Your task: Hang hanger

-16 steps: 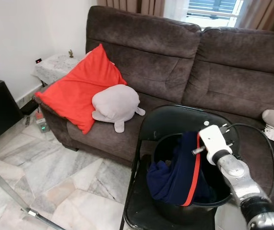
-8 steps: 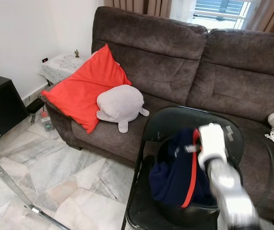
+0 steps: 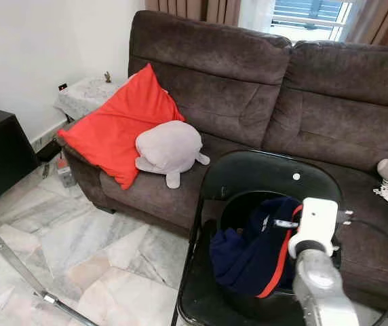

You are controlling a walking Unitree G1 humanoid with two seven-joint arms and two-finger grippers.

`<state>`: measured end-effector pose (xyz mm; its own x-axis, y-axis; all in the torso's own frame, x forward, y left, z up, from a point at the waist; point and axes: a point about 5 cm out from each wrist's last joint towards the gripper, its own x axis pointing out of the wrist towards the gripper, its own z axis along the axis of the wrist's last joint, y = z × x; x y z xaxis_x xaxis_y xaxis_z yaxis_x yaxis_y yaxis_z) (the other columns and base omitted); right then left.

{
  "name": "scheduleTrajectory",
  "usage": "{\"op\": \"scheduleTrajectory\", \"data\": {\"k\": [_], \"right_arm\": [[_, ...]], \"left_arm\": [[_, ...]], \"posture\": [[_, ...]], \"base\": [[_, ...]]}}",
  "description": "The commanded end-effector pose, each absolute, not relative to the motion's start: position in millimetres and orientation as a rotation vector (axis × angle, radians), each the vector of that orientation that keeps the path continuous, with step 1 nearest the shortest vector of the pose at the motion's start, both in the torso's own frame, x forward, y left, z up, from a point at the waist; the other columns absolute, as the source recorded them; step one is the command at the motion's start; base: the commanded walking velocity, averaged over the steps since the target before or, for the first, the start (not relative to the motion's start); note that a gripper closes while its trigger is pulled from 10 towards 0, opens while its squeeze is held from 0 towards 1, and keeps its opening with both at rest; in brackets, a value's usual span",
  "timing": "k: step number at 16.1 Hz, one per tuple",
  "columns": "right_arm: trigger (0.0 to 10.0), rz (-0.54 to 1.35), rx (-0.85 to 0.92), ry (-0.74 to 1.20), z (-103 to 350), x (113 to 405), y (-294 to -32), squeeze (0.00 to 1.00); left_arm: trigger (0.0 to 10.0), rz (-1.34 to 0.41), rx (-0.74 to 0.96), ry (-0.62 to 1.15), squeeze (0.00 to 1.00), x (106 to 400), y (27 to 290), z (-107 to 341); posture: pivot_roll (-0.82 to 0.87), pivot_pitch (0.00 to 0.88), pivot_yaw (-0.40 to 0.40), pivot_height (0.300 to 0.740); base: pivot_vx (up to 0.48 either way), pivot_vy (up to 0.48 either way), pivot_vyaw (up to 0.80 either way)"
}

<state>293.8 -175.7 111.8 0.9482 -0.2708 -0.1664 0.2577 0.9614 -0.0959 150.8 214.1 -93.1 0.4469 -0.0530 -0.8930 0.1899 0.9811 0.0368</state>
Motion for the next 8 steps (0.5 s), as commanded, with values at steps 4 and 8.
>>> {"op": "scheduleTrajectory", "data": {"k": [4,8], "right_arm": [[10.0,-0.219,-0.151,0.296,103,288,-174,0.0],[10.0,-0.192,-0.357,0.303,98,259,-182,0.0]], "left_arm": [[10.0,-0.149,0.15,1.127,0.0,146,217,-95],[10.0,-0.149,0.152,1.126,0.0,146,217,-95]], "posture": [[-0.06,0.0,-0.014,0.74],[-0.07,0.0,-0.019,0.74]], "base": [[0.0,0.0,0.0],[0.0,0.0,0.0]]}}
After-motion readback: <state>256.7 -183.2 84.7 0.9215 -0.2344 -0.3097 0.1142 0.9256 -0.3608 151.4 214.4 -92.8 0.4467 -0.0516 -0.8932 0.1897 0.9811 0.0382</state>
